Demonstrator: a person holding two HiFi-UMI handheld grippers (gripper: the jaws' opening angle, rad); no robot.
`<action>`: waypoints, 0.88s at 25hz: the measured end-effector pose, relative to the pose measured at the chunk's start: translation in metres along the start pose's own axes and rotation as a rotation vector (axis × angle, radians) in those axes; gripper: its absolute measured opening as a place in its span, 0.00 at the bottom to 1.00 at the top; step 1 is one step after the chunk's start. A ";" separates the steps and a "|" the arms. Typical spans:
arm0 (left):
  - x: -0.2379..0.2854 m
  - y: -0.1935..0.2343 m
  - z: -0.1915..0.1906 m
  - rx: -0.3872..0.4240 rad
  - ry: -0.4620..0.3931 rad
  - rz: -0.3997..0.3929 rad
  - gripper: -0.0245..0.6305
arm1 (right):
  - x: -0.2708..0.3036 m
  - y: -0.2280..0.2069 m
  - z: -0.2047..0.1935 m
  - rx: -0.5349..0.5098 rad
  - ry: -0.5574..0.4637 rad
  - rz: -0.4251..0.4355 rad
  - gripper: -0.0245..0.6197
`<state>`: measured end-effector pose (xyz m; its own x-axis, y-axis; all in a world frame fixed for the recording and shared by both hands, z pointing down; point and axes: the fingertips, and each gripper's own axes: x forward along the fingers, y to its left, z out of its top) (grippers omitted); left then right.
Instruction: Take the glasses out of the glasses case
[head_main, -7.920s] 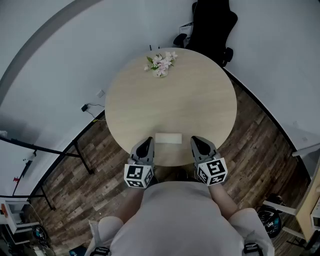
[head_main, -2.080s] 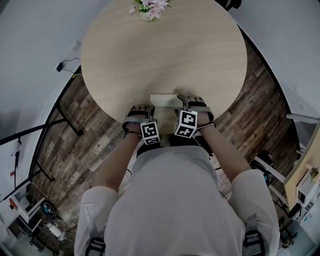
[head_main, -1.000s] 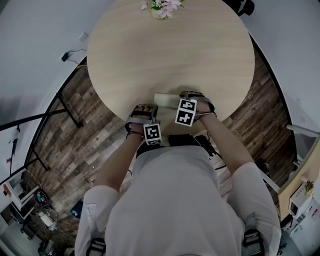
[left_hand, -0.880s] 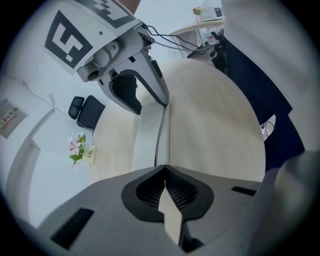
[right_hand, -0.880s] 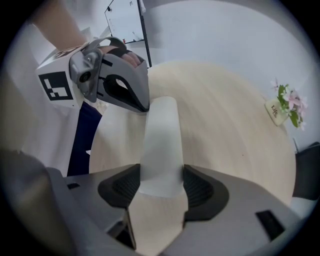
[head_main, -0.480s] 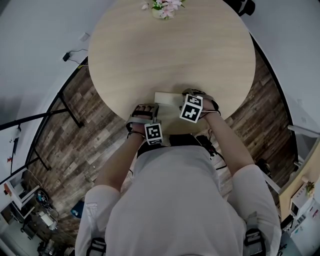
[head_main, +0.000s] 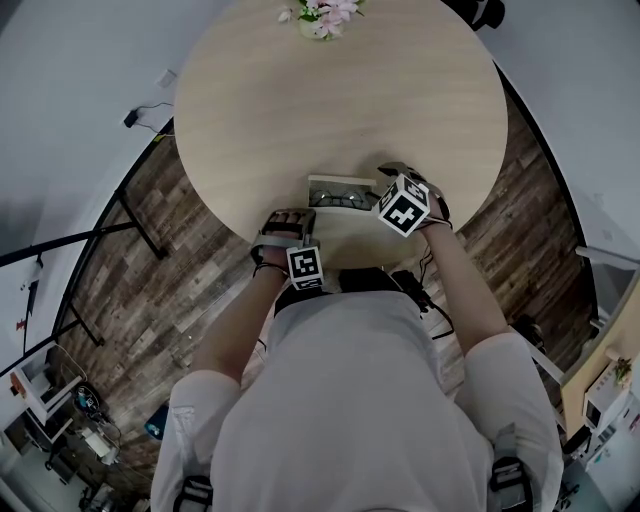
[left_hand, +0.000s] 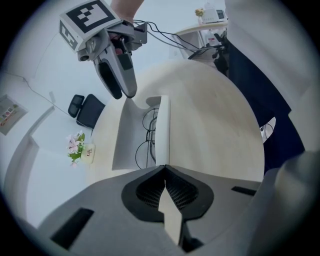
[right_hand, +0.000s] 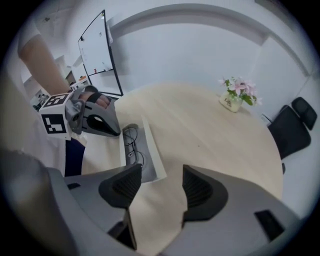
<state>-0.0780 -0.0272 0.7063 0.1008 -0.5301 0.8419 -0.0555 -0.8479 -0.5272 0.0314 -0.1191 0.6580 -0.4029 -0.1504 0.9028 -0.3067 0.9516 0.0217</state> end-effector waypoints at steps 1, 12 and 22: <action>0.000 0.000 0.000 0.000 -0.001 0.001 0.04 | -0.004 -0.006 0.001 0.031 -0.023 -0.022 0.44; 0.000 0.000 0.001 0.001 -0.006 -0.002 0.04 | -0.060 -0.015 0.020 0.069 -0.276 -0.351 0.13; 0.002 0.000 0.000 -0.003 -0.010 -0.004 0.04 | -0.047 0.030 0.020 -0.088 -0.233 -0.423 0.06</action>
<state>-0.0781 -0.0280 0.7077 0.1107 -0.5265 0.8429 -0.0576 -0.8501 -0.5235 0.0236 -0.0889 0.6079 -0.4441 -0.5750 0.6871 -0.4150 0.8117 0.4110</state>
